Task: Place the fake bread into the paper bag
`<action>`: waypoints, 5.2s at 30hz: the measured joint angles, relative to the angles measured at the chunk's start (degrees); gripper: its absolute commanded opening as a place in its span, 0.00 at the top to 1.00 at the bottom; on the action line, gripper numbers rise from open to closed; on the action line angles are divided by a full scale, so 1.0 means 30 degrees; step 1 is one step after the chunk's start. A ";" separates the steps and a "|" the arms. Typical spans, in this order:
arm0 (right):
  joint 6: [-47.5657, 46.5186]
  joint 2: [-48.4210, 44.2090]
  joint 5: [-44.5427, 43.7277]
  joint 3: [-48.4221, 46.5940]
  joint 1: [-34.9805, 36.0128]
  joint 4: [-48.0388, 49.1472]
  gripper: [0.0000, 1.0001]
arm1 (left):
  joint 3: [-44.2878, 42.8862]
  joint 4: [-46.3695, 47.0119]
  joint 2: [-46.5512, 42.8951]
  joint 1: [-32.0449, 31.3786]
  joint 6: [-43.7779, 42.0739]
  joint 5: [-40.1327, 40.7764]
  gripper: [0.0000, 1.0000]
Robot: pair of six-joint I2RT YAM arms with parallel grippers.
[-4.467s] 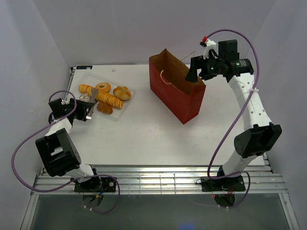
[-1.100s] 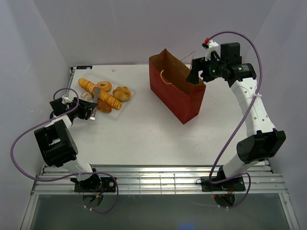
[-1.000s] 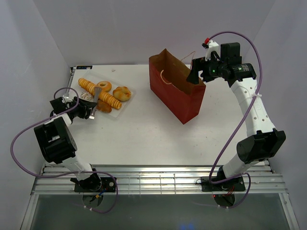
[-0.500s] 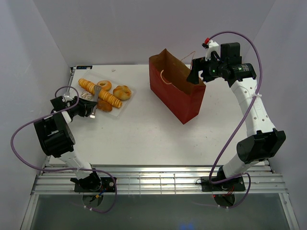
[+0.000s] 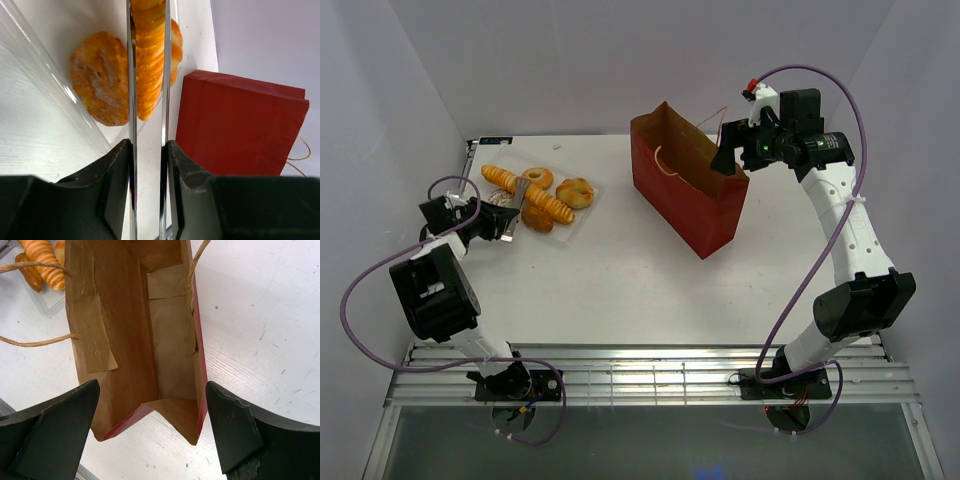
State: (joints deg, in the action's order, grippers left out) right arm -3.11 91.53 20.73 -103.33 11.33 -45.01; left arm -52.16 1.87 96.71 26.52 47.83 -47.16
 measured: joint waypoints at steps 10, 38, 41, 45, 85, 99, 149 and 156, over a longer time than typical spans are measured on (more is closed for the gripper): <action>0.0007 0.0058 -0.0488 -0.0182 0.0000 -0.0153 0.16 | -0.1013 -0.2426 -0.4065 0.0000 -0.0561 0.0933 1.00; -0.0969 0.3388 0.0532 -0.2586 0.0000 0.0102 0.44 | -0.4911 -0.3213 -0.9304 -0.7016 0.2266 0.1064 1.00; -0.0976 0.3402 0.0503 -0.2484 0.0007 0.0328 0.53 | -0.6382 -0.3147 -0.9275 -0.8794 0.2630 0.1625 1.00; -0.0685 0.3402 0.0503 -0.1843 0.0000 0.1100 0.63 | -0.8072 -0.3031 -0.9063 -1.0666 0.2900 0.2718 1.00; 0.2484 0.0969 0.0561 0.3293 0.0022 0.3198 0.90 | -0.9304 -0.2521 -0.4881 -2.1172 -0.2295 1.3304 0.95; 0.2477 0.0860 0.0554 0.3534 0.0022 0.3235 0.90 | -0.7468 -0.2958 -0.5508 -2.1281 -0.2980 1.4447 0.59; 0.2288 0.0590 0.0204 0.3803 0.0036 0.3504 0.89 | -1.3442 -0.6666 -0.8335 -2.0975 -0.5078 1.7150 0.53; 0.2259 0.0590 0.0211 0.3803 0.0036 0.3504 0.89 | -1.3784 -0.8932 -0.9777 -1.6852 -0.4991 1.6538 0.52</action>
State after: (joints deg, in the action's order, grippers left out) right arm 3.66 93.30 21.37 -91.92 11.44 -34.50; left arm -93.51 -24.93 67.37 -24.03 32.86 2.46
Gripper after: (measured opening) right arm 0.110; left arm 0.476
